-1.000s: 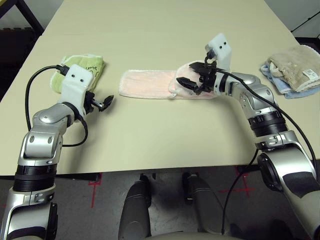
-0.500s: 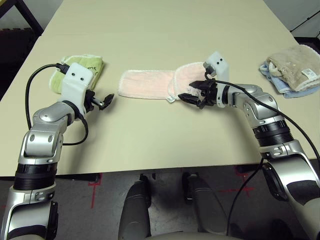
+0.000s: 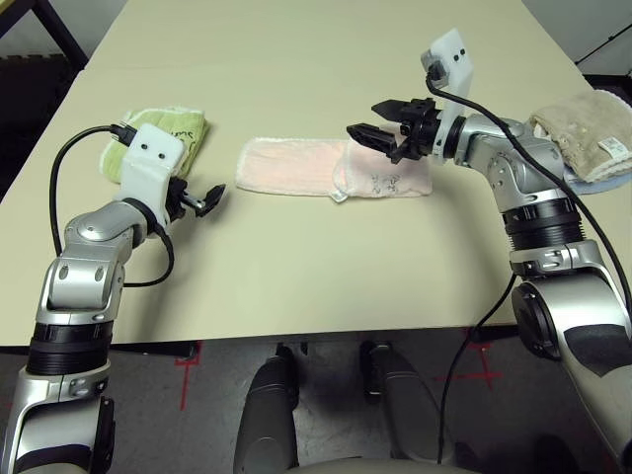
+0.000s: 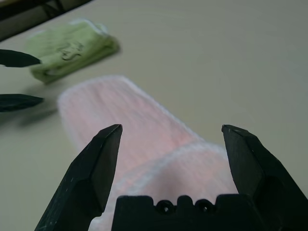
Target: Fold the towel and set it aside.
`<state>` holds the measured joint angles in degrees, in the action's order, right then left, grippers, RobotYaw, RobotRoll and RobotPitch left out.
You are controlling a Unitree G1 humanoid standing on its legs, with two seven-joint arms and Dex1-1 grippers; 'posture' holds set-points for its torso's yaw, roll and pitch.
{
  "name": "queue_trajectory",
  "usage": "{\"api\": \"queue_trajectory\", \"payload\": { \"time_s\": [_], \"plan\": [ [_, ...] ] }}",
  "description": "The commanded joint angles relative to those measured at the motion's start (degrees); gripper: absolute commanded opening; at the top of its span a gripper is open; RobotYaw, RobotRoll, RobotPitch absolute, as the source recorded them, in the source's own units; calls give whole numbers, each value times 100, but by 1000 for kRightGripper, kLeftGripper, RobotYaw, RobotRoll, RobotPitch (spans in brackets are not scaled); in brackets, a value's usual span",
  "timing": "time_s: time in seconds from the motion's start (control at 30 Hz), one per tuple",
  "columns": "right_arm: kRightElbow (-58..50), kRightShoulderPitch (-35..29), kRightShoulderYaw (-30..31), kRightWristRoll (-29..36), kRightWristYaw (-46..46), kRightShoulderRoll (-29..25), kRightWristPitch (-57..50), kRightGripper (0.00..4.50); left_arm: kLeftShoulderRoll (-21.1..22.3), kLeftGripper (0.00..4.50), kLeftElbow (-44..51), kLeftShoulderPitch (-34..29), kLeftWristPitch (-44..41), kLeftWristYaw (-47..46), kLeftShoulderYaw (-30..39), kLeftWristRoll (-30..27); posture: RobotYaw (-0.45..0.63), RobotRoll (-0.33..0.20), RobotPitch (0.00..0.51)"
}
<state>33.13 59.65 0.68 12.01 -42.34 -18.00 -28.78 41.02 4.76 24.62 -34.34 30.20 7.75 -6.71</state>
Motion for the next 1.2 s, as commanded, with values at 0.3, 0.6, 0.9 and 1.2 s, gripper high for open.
{"api": "queue_trajectory", "payload": {
  "time_s": [0.3, 0.6, 0.9, 1.2],
  "plan": [
    [1414, -20, -12, -412, 483, 270, 832, 4473, 92, 4500, -1, -88, 47, 49, 18, 28, -71, 0, 217],
    [-542, -572, -254, 282, -531, -188, 710, 4473, -183, 4500, 121, -36, -54, -169, 393, -249, -92, 0, 218],
    [-2257, -2182, -542, 898, -1092, -842, 628, 4473, -360, 4500, 269, -76, -115, -319, 326, -274, -115, 0, 213],
    [-2429, -2954, -946, 1368, -1409, -1098, 863, 4473, -645, 4500, 589, 9, -422, -421, 400, -528, -133, 0, 211]
  ]
}}
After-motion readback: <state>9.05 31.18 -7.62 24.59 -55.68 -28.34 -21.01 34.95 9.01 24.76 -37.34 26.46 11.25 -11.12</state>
